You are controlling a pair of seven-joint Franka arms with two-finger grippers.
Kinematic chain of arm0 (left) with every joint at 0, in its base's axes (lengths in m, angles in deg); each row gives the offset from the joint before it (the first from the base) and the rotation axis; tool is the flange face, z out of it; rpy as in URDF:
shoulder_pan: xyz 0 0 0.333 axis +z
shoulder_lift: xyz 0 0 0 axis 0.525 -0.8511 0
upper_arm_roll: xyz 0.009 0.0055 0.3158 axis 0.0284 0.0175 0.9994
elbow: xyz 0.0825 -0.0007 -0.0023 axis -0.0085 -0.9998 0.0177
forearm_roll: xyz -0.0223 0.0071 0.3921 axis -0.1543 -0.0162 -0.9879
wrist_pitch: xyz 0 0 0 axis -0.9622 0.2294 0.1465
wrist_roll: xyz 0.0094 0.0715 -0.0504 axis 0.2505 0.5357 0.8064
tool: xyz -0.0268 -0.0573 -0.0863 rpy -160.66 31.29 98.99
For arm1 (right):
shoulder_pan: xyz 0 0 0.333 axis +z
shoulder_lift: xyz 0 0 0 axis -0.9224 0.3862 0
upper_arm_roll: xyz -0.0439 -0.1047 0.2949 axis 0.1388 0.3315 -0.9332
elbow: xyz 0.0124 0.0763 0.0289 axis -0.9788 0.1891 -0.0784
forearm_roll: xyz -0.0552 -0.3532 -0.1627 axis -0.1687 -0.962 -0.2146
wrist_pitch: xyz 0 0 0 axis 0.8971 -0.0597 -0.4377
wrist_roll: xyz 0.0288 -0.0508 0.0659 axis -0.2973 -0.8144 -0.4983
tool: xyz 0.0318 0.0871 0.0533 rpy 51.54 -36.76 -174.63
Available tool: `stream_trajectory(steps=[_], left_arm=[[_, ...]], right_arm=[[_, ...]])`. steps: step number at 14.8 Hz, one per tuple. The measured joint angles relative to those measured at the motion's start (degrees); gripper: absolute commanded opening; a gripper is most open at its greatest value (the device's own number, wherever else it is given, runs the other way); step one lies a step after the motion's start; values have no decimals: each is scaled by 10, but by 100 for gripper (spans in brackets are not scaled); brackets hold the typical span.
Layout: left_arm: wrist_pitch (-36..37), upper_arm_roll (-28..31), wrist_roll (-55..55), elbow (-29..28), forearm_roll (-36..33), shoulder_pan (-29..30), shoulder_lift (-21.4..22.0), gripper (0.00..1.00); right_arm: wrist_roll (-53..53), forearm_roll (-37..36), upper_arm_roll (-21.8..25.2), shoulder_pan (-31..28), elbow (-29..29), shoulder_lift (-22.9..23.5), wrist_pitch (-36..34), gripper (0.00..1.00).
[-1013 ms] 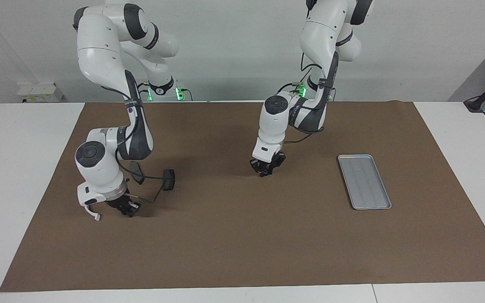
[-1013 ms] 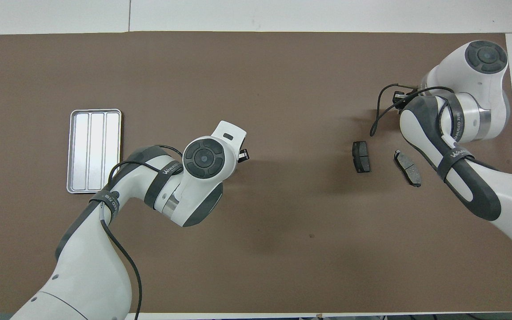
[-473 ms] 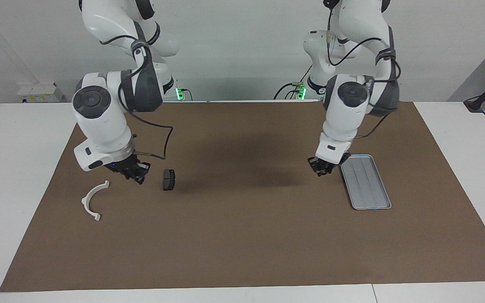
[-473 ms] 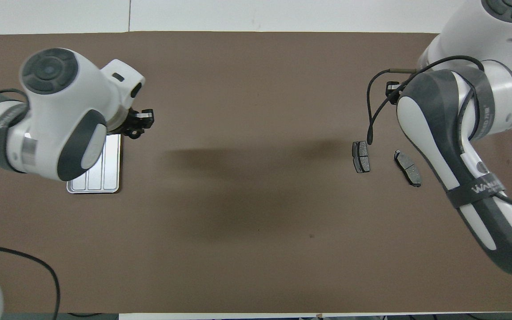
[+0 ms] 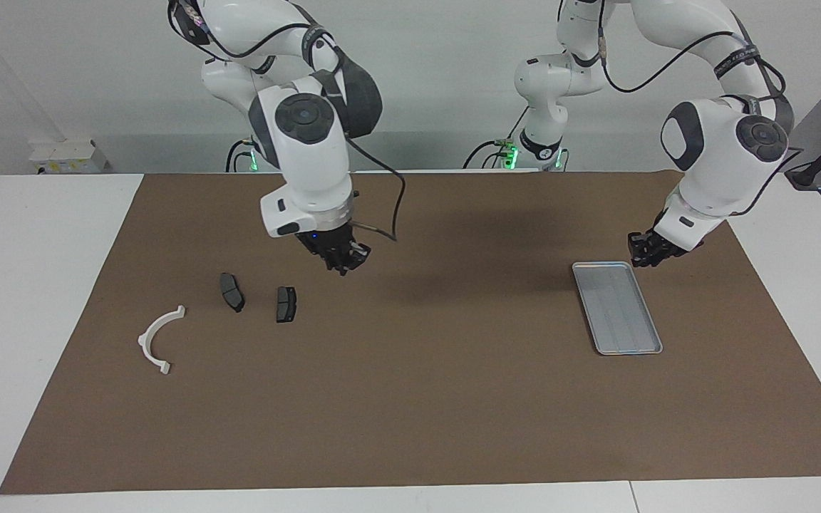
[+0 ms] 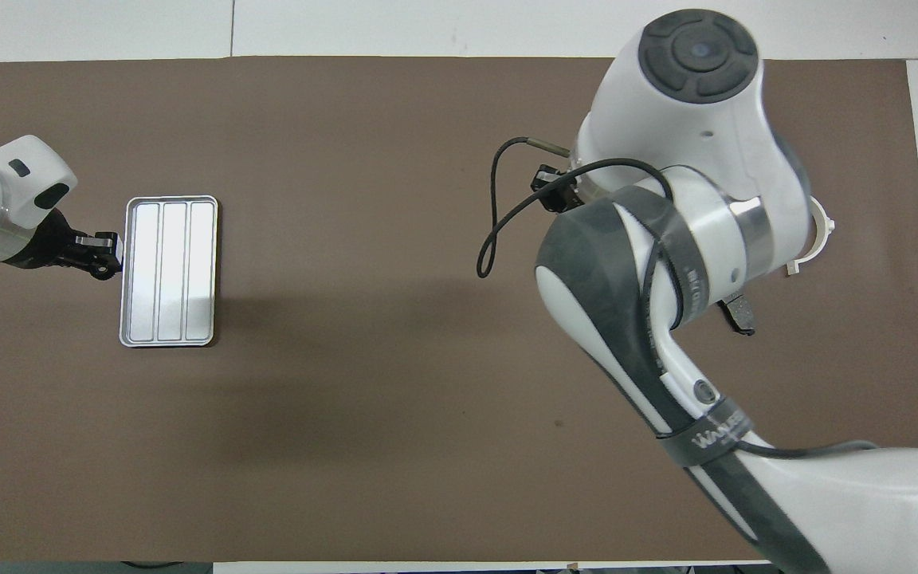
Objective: Pick bearing gear from pile to tray
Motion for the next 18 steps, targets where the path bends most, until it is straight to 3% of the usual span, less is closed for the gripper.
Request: stream_trajectory(steps=[4,7,11,13,18], left_arm=[[-102,-6,-1,-111,1,0,27,0],[-111,-4,-16,-136,1,8,41,0],[-157,-3,-23,-175,1,16,46,0],[-171,-4,-23,-191,1,16,46,0],[-222,-4,-23,-222,1,16,42,0]], right_arm=[[-110,2,-1,60,65,18,129,0],[-171,0,0,95,115,41,213,0],[-250,-54,1,137,122,106,295,0],[-257,-63,3,137,120,133,323,0],[-257,-66,7,128,115,134,324,0]])
